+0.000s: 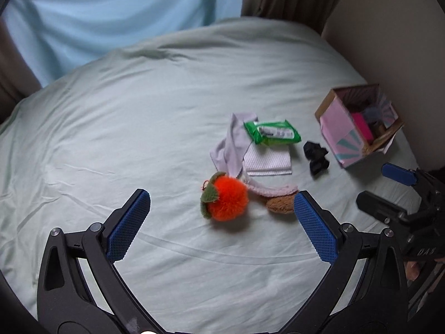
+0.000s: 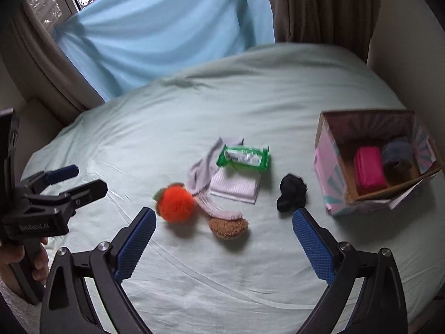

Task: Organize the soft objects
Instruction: 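Withdraw both tools from the box toward the remaining items, then grasp the orange pompom with the left tool while the right tool grasps the brown slipper, then carry the orange pompom and brown slipper into the box and release both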

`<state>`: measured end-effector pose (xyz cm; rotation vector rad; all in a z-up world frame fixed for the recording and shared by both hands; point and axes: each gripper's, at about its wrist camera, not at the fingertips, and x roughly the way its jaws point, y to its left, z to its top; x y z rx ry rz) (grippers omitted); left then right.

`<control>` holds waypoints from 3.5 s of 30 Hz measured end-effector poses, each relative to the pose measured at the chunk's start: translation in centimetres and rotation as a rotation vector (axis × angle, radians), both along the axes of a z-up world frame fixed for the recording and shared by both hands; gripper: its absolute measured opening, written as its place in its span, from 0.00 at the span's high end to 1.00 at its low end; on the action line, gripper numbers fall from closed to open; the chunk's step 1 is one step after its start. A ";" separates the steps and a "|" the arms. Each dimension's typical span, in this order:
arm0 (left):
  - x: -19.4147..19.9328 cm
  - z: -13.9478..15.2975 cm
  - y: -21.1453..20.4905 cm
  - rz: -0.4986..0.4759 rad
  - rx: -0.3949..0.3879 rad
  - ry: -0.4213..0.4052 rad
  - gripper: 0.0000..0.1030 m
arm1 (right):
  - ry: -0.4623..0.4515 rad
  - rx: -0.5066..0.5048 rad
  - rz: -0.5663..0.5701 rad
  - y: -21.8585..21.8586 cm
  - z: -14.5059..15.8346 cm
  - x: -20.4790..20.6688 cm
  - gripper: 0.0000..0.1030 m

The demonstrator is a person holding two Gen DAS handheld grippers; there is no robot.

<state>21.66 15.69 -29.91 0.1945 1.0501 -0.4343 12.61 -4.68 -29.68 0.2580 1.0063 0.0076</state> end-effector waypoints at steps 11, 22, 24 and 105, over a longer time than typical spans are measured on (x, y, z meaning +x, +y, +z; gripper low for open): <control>4.9 -9.8 -3.1 -0.100 0.077 0.161 0.01 | 0.171 0.018 -0.028 0.7 -9.4 4.4 0.05; 7.1 -15.3 -4.1 -0.127 0.098 0.260 0.09 | 0.256 0.004 0.012 1.2 -14.7 7.4 0.17; 7.3 -15.8 -4.4 -0.137 0.098 0.269 0.19 | 0.263 -0.003 0.027 1.4 -15.1 7.7 0.20; -2.8 13.9 -33.5 0.204 -0.206 -0.071 0.61 | -0.016 -0.080 0.047 -32.8 14.4 1.0 0.59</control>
